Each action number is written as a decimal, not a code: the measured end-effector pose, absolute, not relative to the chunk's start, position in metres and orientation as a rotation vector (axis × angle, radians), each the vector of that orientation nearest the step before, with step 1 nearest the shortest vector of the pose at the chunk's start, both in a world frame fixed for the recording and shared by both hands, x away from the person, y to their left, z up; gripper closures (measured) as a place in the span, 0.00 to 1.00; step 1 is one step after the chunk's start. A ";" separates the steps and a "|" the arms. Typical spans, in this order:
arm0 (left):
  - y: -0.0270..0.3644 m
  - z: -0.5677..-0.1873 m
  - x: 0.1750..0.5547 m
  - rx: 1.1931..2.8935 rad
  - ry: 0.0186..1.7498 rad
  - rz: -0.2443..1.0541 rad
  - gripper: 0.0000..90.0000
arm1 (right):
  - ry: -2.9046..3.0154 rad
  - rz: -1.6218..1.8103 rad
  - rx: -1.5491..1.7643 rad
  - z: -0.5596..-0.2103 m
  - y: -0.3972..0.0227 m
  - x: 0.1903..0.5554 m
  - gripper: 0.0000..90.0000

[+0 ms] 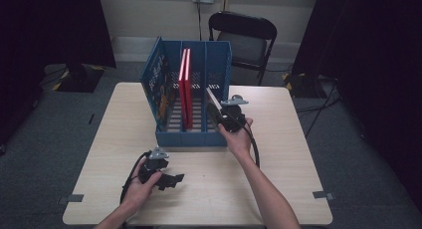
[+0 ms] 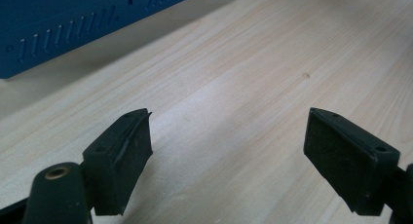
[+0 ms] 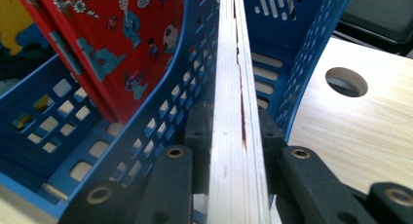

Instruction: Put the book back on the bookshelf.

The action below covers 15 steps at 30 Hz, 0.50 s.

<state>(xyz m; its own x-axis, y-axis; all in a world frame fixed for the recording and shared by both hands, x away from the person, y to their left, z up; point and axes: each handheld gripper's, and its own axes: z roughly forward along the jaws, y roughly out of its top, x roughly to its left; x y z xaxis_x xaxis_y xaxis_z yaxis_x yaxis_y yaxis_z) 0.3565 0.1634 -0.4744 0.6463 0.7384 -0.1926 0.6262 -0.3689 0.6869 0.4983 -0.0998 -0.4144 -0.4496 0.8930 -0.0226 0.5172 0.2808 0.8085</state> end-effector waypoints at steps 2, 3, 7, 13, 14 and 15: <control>0.164 -0.473 0.356 2.107 1.051 0.191 0.19 | 2.062 1.048 1.285 -0.415 -0.100 0.501 0.84; 0.165 -0.473 0.356 2.106 1.049 0.191 0.19 | 2.057 1.047 1.294 -0.415 -0.099 0.502 0.84; 0.166 -0.474 0.357 2.104 1.058 0.189 0.19 | 2.046 1.038 1.309 -0.414 -0.096 0.508 0.84; 0.163 -0.475 0.358 2.104 1.052 0.187 0.19 | 2.028 1.037 1.329 -0.415 -0.090 0.513 0.84; 0.163 -0.474 0.358 2.111 1.053 0.188 0.19 | 2.031 1.033 1.329 -0.414 -0.089 0.514 0.83; 0.163 -0.474 0.358 2.118 1.041 0.194 0.19 | 2.027 1.036 1.332 -0.414 -0.086 0.515 0.82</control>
